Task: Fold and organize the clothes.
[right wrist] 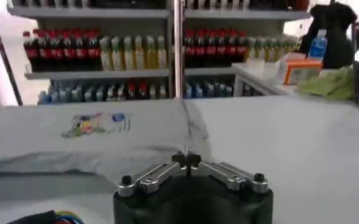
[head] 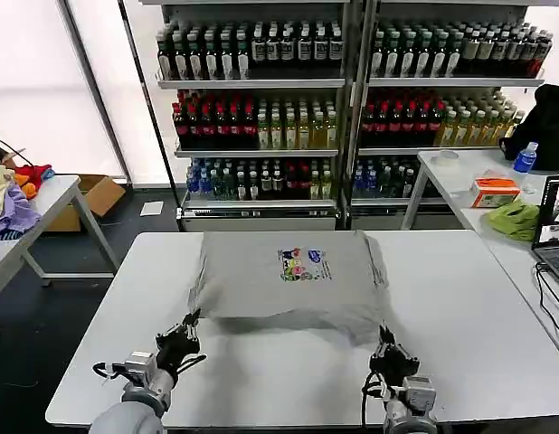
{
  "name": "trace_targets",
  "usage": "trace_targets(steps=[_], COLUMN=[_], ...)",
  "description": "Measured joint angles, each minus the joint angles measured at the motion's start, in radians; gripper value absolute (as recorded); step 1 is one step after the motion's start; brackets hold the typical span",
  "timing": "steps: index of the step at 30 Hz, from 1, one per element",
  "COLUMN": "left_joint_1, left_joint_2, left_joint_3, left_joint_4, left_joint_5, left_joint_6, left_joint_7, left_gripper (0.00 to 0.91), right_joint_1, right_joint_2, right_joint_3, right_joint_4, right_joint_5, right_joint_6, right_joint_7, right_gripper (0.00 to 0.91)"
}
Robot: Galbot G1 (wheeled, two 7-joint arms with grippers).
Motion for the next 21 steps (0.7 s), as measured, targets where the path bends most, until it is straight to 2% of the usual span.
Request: trace_targets(steps=[8, 21], left_joint_1=[-0.084, -0.283], left_joint_2=[-0.012, -0.001], left_joint_3=[0.033, 0.096], left_joint_4=[0.054, 0.253], left_joint_5=[-0.048, -0.122], left_joint_6=[-0.022, -0.026], left_joint_7=[-0.023, -0.051], left_gripper=[0.000, 0.000], right_joint_1=[0.140, 0.403], right_joint_2=[-0.009, -0.003], right_joint_3=[0.003, -0.050], right_joint_4=[-0.102, -0.356], right_joint_5=[0.034, 0.063], right_joint_6=[0.008, 0.015], right_joint_7=[-0.022, -0.054], right_gripper=[0.000, 0.000])
